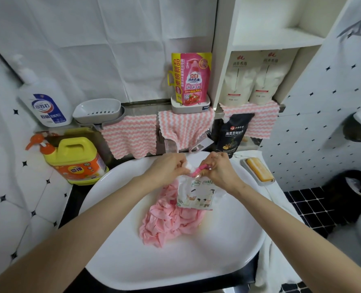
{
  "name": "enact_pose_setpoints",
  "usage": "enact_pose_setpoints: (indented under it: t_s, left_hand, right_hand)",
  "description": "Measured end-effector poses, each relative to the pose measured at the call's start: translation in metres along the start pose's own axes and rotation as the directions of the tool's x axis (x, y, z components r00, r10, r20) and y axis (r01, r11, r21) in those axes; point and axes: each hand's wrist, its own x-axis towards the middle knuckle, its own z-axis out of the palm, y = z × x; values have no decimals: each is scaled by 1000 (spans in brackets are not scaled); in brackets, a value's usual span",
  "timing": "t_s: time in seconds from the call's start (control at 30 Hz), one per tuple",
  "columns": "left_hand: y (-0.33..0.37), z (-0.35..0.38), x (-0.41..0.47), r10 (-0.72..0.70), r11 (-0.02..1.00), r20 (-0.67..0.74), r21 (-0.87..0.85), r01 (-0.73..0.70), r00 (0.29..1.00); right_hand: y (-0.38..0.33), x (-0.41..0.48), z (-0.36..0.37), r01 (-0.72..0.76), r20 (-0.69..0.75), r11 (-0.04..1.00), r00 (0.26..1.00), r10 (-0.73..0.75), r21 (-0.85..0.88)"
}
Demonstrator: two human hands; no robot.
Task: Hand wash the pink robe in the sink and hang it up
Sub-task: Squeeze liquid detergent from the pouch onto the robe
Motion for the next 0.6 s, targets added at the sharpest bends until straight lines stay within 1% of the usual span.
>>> enact_pose_setpoints:
  t_s: [0.03,0.07,0.1,0.17,0.2,0.23,0.33,0.37,0.47,0.5,0.53,0.57,0.6]
  left_hand:
    - [-1,-2,1,63,998,21,27,-64,998]
    - [-1,-4,1,82,995,47,51,-85,995]
    - [-1,-7,0,45,997,57,56,-48,997]
    - [5,-10,2,-117,992,37,56,115,992]
    - [8,-8,4,-152,986,28,73,150,988]
    - [10,-5,5,-149,986,24,82,146,989]
    - [14,-4,6,-51,998,34,-31,52,998]
    - [13,-5,7,19,999,48,-42,-17,999]
    - [8,-9,5,258,966,59,13,-259,964]
    - [5,-9,5,290,956,60,38,-292,955]
    - [3,-9,4,273,960,53,52,-276,960]
    - [1,-9,5,208,976,42,49,-210,977]
    - [2,-10,5,115,993,44,28,-116,992]
  right_hand:
    - [1,0,-1,9,-17,1000,1000,-9,-7]
    - [2,0,0,26,-35,999,999,-26,-21]
    - [4,0,0,48,-48,998,998,-50,-36]
    - [9,1,2,37,-42,997,998,-40,-66]
    - [10,1,3,21,-34,997,999,-24,-76]
    - [11,2,3,22,-28,997,999,-25,-74]
    - [13,2,2,56,-20,997,998,-57,-49]
    - [13,1,2,45,-17,999,999,-46,-30]
    - [14,2,2,31,-32,1000,999,-31,-2]
    - [16,3,2,38,-25,999,999,-38,-3]
    - [17,3,1,27,-9,1000,1000,-27,10]
    - [18,3,0,13,10,1000,1000,-13,24]
    - [19,3,-2,3,28,1000,1000,-4,26]
